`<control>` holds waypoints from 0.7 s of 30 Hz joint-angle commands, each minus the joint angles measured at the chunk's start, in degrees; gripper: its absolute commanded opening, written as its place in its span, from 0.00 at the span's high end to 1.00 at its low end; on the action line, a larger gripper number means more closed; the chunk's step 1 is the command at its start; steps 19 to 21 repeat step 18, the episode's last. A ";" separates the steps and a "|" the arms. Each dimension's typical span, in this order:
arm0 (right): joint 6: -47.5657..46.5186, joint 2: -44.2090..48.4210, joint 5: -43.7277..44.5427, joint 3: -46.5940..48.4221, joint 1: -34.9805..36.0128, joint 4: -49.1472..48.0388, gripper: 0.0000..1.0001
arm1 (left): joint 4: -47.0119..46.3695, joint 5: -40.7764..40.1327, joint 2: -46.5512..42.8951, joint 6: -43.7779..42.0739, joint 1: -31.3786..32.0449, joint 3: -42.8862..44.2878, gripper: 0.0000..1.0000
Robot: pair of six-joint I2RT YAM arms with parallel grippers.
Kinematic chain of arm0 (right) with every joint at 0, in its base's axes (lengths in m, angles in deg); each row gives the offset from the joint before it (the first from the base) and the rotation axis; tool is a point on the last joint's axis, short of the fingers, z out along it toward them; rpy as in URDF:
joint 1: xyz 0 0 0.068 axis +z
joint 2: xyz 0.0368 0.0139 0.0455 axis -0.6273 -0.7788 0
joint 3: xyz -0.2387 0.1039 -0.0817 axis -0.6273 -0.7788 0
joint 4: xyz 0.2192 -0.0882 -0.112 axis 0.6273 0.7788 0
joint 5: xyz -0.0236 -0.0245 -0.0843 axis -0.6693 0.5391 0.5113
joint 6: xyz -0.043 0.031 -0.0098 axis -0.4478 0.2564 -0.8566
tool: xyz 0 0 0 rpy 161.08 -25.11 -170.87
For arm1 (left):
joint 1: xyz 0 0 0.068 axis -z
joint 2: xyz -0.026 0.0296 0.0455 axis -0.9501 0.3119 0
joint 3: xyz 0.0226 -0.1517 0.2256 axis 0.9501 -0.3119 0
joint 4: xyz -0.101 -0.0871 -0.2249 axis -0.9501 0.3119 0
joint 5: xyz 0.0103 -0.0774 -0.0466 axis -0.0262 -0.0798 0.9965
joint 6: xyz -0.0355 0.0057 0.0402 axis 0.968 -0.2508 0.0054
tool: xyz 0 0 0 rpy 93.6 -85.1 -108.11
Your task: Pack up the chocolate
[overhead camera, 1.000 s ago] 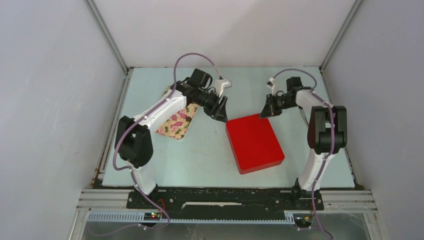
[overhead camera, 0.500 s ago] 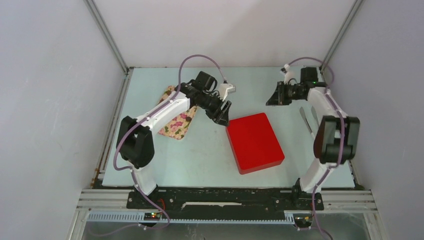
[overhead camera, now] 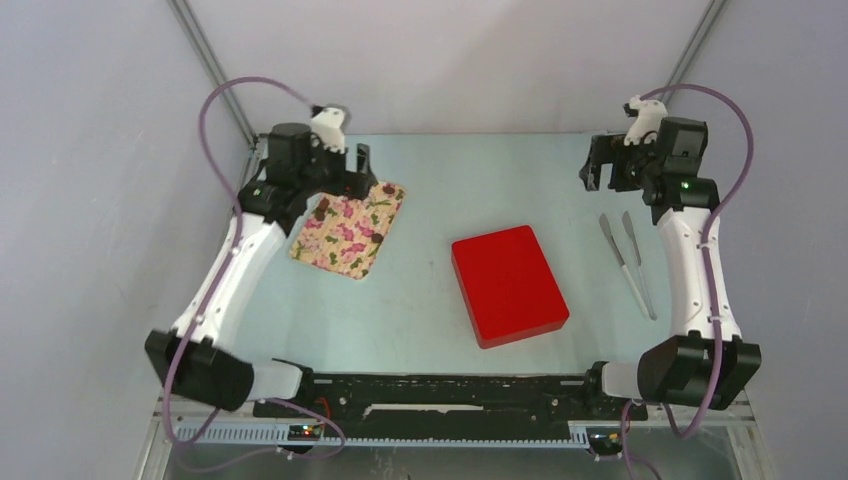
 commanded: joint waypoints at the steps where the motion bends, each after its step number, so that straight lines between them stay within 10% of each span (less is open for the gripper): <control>1: 7.21 5.36 21.19 -3.96 0.06 -4.86 0.00 | -3.97 -15.25 -5.95 8.98 -3.38 -13.07 0.02; 8: 7.98 11.38 23.03 -8.70 1.01 -2.94 0.00 | -4.49 -10.05 -13.53 11.32 -7.01 -19.11 0.02; 21: 3.45 15.66 25.15 3.09 4.69 -0.47 0.00 | 1.03 -15.63 -16.01 -1.00 -9.44 -2.24 0.02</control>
